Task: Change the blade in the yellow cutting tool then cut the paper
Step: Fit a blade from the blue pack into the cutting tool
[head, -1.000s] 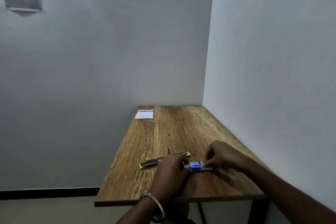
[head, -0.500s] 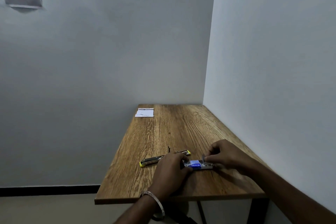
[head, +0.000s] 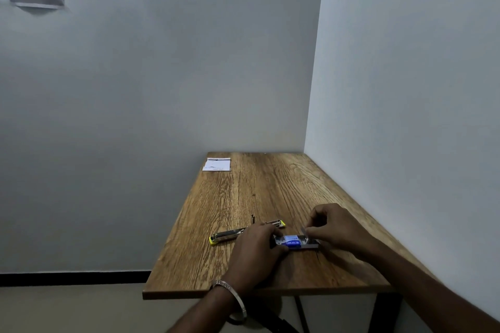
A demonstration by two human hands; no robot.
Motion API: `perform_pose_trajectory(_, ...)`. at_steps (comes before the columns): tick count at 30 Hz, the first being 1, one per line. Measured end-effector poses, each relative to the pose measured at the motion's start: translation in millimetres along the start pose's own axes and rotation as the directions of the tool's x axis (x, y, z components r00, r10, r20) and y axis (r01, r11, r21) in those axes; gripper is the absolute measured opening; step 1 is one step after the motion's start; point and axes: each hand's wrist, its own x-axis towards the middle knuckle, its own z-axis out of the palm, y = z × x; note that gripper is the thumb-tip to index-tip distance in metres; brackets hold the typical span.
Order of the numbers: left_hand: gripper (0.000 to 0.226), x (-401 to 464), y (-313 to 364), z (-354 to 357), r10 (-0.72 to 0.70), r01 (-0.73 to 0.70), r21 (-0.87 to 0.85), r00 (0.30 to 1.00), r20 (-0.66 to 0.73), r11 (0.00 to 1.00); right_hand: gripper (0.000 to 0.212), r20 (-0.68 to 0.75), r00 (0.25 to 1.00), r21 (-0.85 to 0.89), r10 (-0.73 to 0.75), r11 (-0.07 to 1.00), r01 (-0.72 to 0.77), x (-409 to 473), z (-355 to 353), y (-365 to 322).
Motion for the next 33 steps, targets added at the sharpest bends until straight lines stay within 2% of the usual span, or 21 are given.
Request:
perform_pose_trajectory(5,0.034,-0.2,-0.3,0.4,0.001,0.0,-0.008,1.0,0.002,1.0,0.011,-0.015,1.0,0.098,-0.02,0.995,0.022,0.1,-0.2,2.3)
perform_pose_trajectory(11,0.036,-0.2,-1.0,-0.4,0.003,-0.003,-0.004,1.0,0.009,1.0,0.017,0.006,1.0,0.123,-0.03,0.992,0.029,0.2,1.9,5.4)
perform_pose_trajectory(21,0.035,-0.4,-0.8,-0.6,-0.009,0.009,0.008,1.0,0.021,1.0,0.01,-0.02,1.0,0.239,-0.018,0.971,0.022,1.5,0.9,14.1)
perform_pose_trajectory(28,0.04,-1.1,-1.0,-1.1,-0.014,0.015,-0.024,1.0,0.026,1.0,0.024,-0.008,0.997,0.358,-0.082,0.93,0.08,-2.1,0.7,11.1)
perform_pose_trajectory(31,0.036,-1.4,1.5,-3.8,-0.016,0.014,-0.099,1.0,-0.019,0.995,0.018,-0.019,0.996,0.367,-0.085,0.926,0.086,-0.5,0.7,8.5)
perform_pose_trajectory(33,0.024,-2.3,6.6,-8.7,-0.012,-0.003,-0.159,0.996,-0.091,0.987,0.012,-0.028,0.995,0.37,-0.094,0.924,0.098,1.6,1.0,4.9)
